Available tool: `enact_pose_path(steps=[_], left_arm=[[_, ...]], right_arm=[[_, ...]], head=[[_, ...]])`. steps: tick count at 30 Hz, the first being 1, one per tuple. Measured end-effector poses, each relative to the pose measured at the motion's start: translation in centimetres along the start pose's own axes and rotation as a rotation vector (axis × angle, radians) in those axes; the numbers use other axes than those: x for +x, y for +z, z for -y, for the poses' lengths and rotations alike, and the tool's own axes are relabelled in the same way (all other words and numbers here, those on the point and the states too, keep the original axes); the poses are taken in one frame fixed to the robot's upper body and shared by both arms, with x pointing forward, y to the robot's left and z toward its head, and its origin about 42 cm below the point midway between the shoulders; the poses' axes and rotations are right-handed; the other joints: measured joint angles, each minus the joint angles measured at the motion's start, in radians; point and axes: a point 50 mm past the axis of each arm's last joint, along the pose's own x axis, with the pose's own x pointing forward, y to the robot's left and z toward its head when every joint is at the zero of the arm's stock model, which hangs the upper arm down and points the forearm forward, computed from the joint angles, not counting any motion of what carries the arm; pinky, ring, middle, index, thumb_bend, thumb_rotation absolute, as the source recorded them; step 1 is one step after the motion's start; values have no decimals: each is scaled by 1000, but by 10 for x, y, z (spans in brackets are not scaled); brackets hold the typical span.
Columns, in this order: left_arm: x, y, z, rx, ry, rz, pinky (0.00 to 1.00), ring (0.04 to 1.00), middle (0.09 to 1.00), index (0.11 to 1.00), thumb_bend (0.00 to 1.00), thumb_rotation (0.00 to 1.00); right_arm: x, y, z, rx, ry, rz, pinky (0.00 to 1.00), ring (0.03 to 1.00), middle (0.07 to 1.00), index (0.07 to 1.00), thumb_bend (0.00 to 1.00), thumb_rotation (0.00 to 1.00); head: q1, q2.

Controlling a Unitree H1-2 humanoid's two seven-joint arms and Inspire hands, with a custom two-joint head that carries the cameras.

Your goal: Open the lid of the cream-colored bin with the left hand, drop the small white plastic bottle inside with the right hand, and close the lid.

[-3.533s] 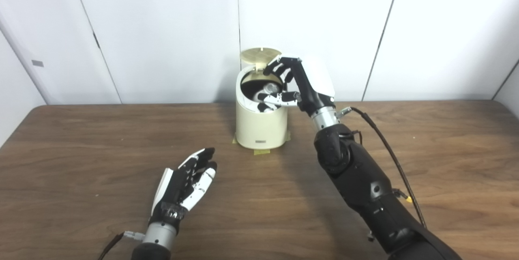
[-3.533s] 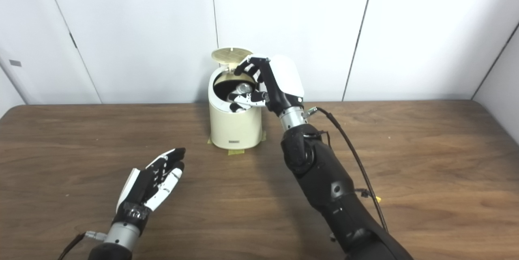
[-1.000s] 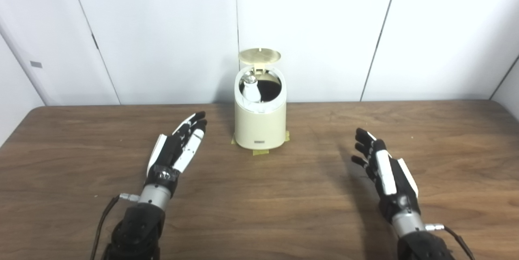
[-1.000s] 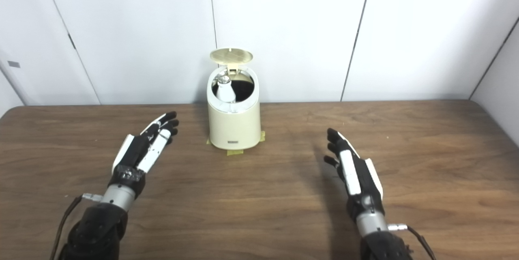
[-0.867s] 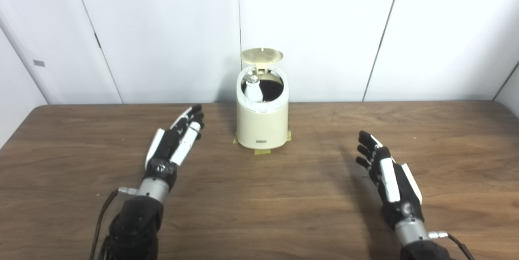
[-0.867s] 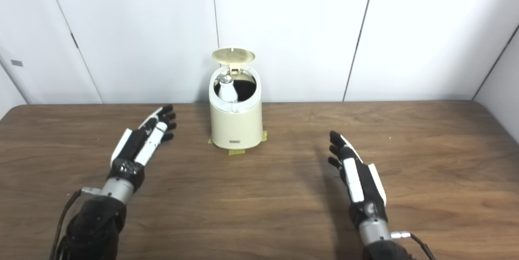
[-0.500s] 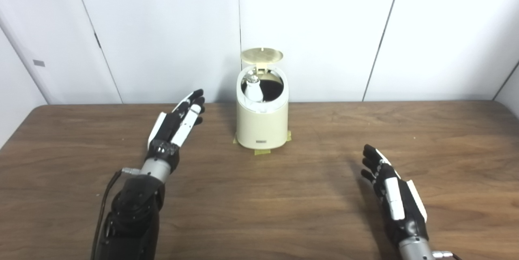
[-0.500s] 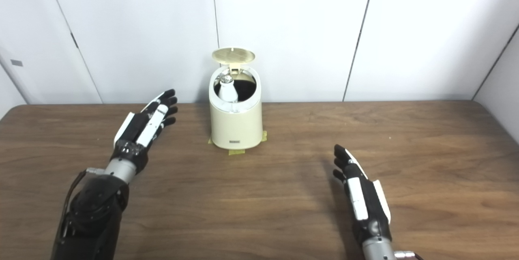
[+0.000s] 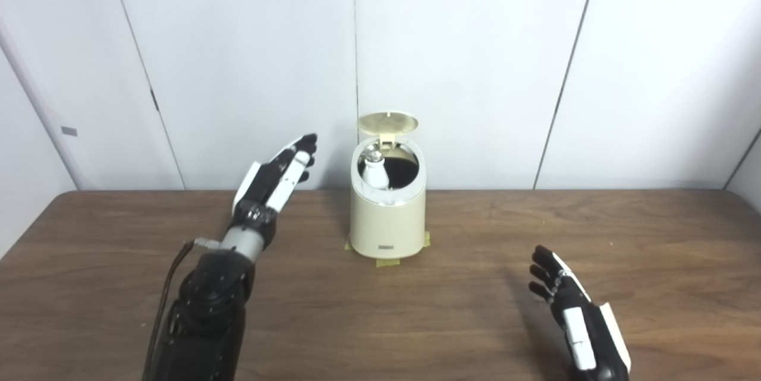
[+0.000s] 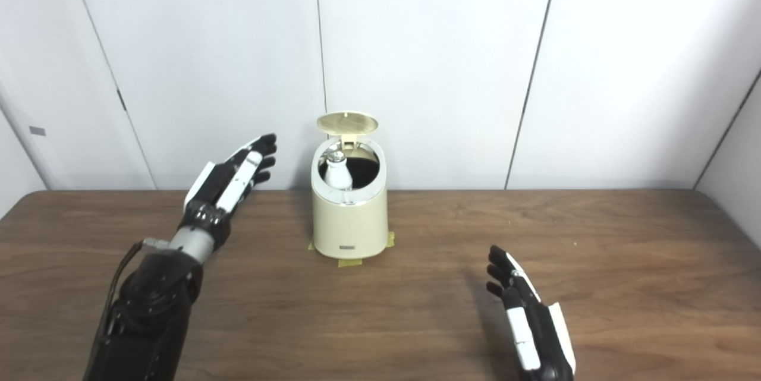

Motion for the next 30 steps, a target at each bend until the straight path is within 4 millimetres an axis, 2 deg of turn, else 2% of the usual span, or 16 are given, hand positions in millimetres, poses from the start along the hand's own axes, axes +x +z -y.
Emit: enact_pose_path(steps=[6,12,19,21,26,30], left_arm=[[14,10,1,26,6,21,899,906,911,917,432,815],[24,21,3,46,-3,52,915,902,898,896,479,772],[46,36,5,116,-22,77,904,896,897,895,562,798],[51,39,6,138,-32,86,894,890,893,889,565,811],[58,44,8,176,-45,100,900,893,893,871,525,791],[63,51,11,185,-71,109,903,901,899,876,503,800]], right_arm=[[0,0,0,9,-7,1,843,888,903,888,608,1000],[-1,0,1,27,-11,1,842,886,904,893,616,1000],[-1,0,1,56,-4,-12,891,921,928,910,640,979],[-1,-1,1,91,-1,-35,907,931,934,914,655,959],[-6,-3,3,181,5,-107,932,956,959,945,613,996],[-6,0,4,202,19,-136,943,964,967,949,610,987]], head=[[2,0],[2,0],[2,9],[2,11],[-3,20],[0,25]])
